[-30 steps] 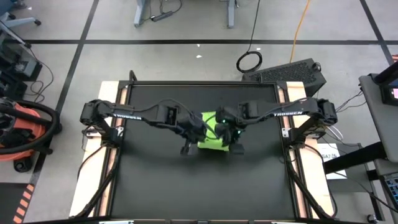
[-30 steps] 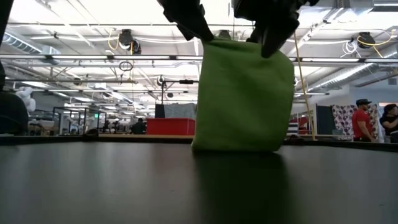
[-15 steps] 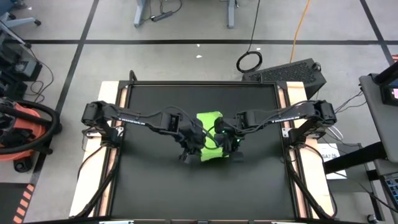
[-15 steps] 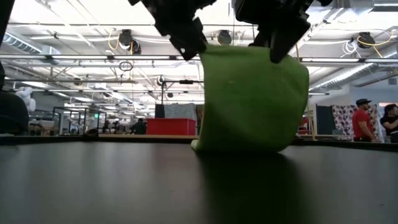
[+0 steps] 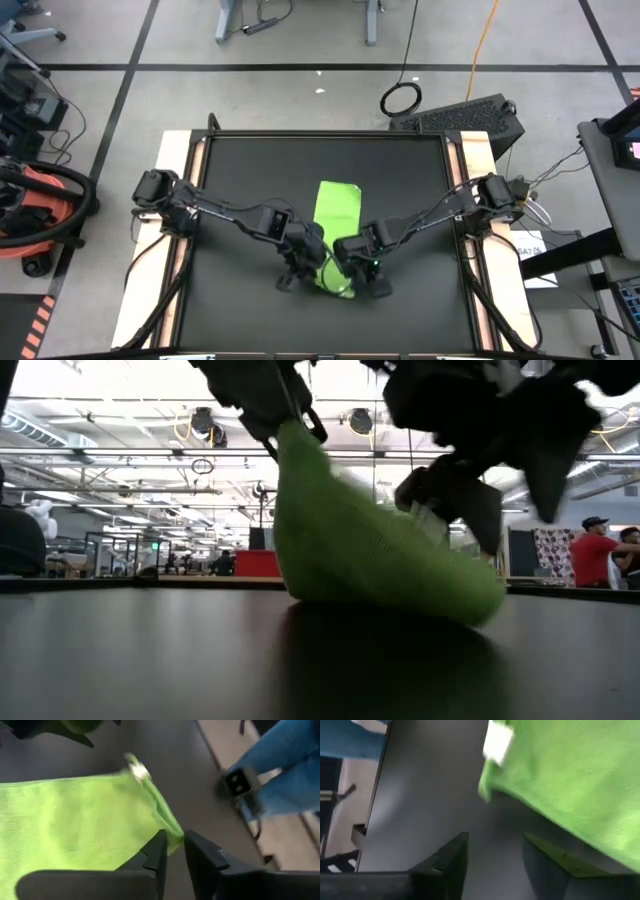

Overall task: Roll towel
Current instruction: Roll the green microfiber towel

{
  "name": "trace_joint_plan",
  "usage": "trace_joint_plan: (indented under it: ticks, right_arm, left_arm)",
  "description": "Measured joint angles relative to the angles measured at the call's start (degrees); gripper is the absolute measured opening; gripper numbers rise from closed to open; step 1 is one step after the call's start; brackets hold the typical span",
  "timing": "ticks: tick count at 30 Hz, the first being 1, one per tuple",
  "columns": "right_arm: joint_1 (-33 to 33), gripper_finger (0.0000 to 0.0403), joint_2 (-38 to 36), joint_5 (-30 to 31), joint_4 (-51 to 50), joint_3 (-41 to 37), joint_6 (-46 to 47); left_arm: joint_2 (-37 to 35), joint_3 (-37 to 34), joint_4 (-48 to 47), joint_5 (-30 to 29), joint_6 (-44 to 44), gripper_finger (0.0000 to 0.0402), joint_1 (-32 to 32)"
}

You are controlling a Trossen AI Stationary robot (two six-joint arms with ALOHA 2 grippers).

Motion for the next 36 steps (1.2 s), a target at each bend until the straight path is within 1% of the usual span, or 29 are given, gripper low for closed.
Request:
trace_joint_plan:
  ticks: [4,7,11,15,17,21,24,28,32,36]
  right_arm:
    - [2.4,0.0201,-0.3,0.7,-1.0,0.0,0.4]
    - [4.3,0.0202,-1.2,5.0,-1.8,0.1,2.5]
    - [7.7,0.0191,-1.8,11.0,-1.7,0.1,3.1]
    - [11.8,0.0174,-1.9,17.2,0.4,0.1,3.2]
    - [13.8,0.0164,-1.8,20.4,3.0,0.1,3.2]
    - [16.4,0.0148,-1.7,27.0,8.3,0.1,4.7]
    - [16.9,0.0138,-1.7,27.7,13.3,0.1,5.1]
    - [16.1,0.0127,-0.8,27.6,17.4,0.1,7.0]
    - [14.4,0.0118,0.7,27.8,17.1,0.1,12.9]
    - [13.5,0.011,1.1,28.9,20.5,-2.1,17.1]
  left_arm:
    - [0.0,0.0,4.5,-3.0,-6.7,0.0105,-2.9]
    - [0.0,0.0,5.0,-6.7,-7.5,0.0119,-4.7]
    - [0.0,0.0,4.1,-9.9,-7.6,0.0123,-6.4]
    - [1.3,0.1,2.5,-15.5,-7.6,0.0124,-8.7]
    - [2.6,0.1,2.2,-18.1,-7.7,0.0124,-9.5]
    - [6.2,0.1,4.5,-21.7,-10.7,0.0124,-10.2]
    - [8.9,0.1,7.5,-22.8,-13.3,0.0124,-10.2]
    - [12.3,0.1,12.1,-22.9,-13.6,0.0124,-9.9]
    - [14.3,0.1,14.5,-22.7,-13.6,0.0124,-9.2]
    - [14.8,0.1,14.5,-22.1,-12.4,0.0124,-8.5]
